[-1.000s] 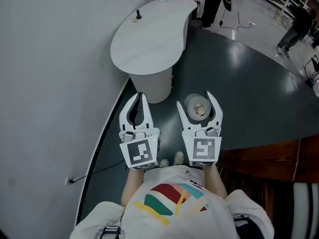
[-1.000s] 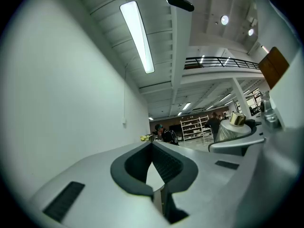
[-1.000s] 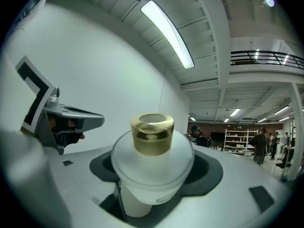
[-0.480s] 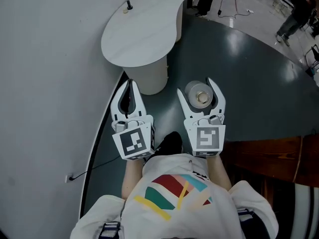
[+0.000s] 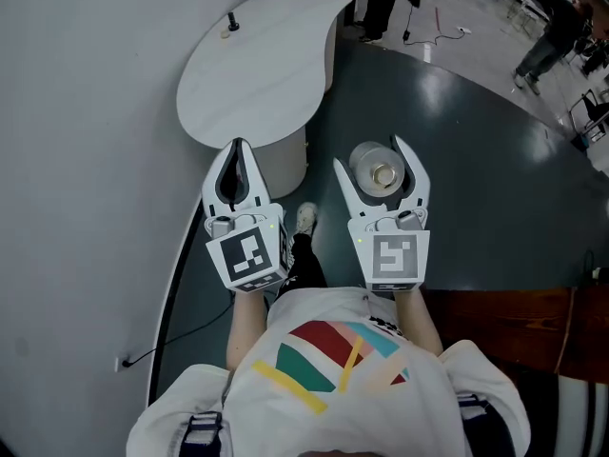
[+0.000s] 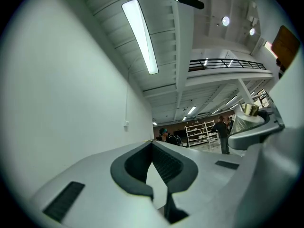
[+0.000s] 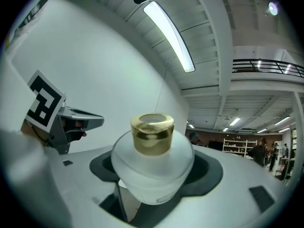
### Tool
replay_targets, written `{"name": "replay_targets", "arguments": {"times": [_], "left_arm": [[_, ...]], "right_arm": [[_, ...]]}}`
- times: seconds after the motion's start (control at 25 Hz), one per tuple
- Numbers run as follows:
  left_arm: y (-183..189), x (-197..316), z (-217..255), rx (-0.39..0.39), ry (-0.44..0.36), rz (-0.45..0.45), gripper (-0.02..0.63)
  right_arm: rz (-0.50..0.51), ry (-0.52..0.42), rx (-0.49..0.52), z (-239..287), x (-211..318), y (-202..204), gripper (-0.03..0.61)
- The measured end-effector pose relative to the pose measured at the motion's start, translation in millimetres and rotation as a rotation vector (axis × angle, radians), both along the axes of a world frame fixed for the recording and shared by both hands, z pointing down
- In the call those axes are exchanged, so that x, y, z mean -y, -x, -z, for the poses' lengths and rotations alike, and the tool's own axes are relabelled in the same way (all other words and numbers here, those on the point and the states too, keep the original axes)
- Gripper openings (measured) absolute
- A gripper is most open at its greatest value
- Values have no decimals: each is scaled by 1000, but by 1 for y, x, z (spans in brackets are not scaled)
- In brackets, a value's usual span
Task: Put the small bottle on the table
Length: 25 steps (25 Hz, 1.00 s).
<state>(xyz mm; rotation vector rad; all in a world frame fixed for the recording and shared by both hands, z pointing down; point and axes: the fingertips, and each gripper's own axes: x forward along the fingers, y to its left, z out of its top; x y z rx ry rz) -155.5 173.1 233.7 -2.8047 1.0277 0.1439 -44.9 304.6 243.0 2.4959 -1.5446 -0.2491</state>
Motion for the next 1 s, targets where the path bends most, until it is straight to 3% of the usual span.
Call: {"name": "replay_targets", "arguments": {"times": [0.36,0.68,1.0], "left_arm": [[-62,71,-6,5,4,5,15],[-102,130,-17,16,11,15,15],[-160,240,0,-7,9,58,15]], "right_arm": [[49,-1,-52,2,79,-53,339],[60,41,28,-20,149,-96,339],[92,28,44,-14,255,-160,339]]}}
